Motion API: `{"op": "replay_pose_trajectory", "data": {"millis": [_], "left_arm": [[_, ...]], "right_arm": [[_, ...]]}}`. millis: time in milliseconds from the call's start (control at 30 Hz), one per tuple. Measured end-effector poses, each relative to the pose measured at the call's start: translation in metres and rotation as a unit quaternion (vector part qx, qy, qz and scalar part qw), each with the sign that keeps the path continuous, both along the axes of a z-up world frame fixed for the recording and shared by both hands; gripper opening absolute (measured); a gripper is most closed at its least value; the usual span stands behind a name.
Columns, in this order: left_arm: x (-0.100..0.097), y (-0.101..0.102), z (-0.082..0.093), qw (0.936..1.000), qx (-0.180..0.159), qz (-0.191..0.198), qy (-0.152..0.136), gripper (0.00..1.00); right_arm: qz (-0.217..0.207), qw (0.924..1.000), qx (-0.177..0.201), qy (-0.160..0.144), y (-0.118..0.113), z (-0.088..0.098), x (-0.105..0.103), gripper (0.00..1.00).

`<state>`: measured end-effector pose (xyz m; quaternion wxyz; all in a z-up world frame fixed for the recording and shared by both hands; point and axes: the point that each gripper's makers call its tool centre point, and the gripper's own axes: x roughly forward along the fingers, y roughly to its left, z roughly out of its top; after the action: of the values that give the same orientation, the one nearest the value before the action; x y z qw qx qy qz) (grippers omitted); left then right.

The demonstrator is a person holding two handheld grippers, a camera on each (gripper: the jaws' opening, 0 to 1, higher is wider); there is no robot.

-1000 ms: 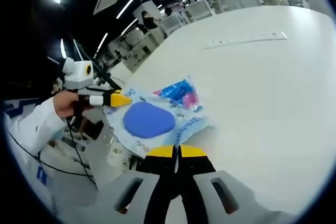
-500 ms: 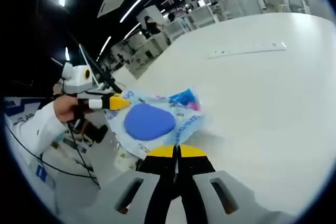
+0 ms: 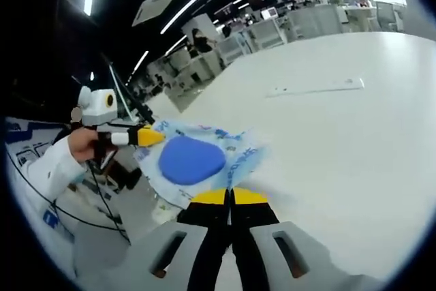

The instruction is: Arrange the tabletop items into an orderly group along one side of the table until the central work area is clear of visible clutter.

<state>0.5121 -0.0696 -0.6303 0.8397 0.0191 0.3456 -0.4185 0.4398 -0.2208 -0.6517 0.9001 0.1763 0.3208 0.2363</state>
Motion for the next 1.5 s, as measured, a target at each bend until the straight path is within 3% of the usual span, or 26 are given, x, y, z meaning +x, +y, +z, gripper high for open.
{"op": "replay_pose_trajectory", "data": {"millis": [900,1500], "left_arm": [[0.003,-0.074,0.049,0.9984,-0.033,-0.02,-0.042,0.0],[0.002,-0.14,0.054,0.9964,-0.047,-0.048,-0.05,0.0]], "right_arm": [[-0.028,0.9985,-0.018,-0.043,-0.072,0.036,0.011,0.0],[-0.067,0.9955,-0.039,-0.054,-0.131,0.041,0.009,0.0]]}}
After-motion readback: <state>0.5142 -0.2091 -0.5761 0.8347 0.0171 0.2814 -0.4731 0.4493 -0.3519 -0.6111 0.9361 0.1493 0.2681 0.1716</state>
